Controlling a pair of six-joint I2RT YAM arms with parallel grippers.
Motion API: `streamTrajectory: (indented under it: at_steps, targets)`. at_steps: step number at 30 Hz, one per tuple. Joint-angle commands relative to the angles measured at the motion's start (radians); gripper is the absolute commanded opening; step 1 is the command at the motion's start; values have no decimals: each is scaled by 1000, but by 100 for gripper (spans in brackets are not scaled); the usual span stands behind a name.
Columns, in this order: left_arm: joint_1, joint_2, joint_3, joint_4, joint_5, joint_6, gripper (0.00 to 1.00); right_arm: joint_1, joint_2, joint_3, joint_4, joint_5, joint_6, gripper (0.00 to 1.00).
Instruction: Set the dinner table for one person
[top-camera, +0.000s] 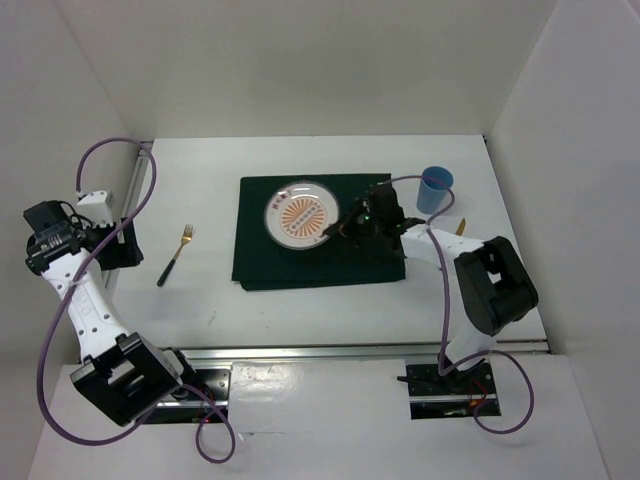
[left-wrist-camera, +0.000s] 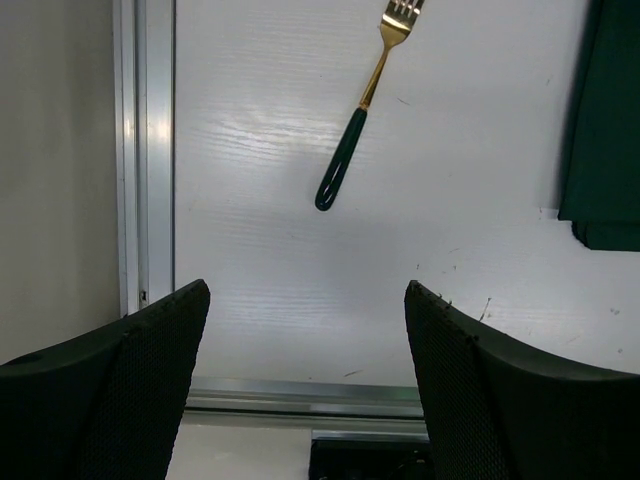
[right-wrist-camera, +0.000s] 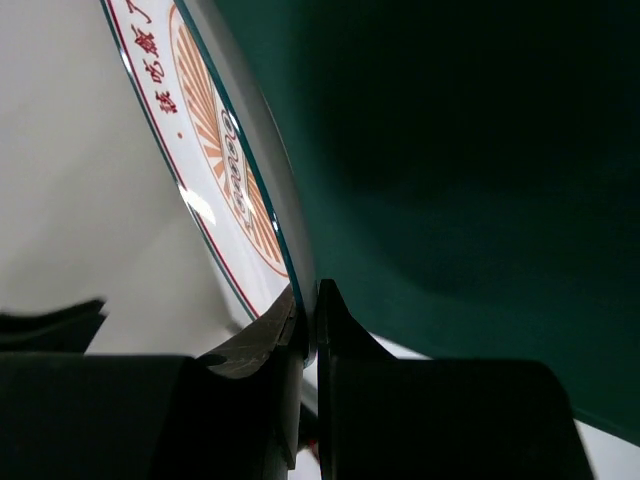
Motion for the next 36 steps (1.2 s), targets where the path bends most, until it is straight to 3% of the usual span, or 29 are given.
streamTrajectory:
  at_steps: [1,16,24,28,30,33,36]
  targets:
    - [5,0,-15,-3,36,3,85,-31,-72,-96,35,-43,-13,0]
    - [5,0,-33,-3,45,3,85,-80,-55,-269,148,-3,23,0]
    - [5,0,-24,-3,45,3,85,-133,-25,-268,236,-38,14,0]
    - [5,0,-24,-3,45,12,85,-133,-2,-257,175,-49,-10,0]
    - [5,0,-35,-3,45,12,85,-133,-2,-257,152,-49,-20,14]
    - [5,0,-44,7,45,12,85,-133,-11,-228,51,-17,-64,47]
    - [5,21,-44,-3,45,23,85,-133,-37,-216,-2,23,-90,54]
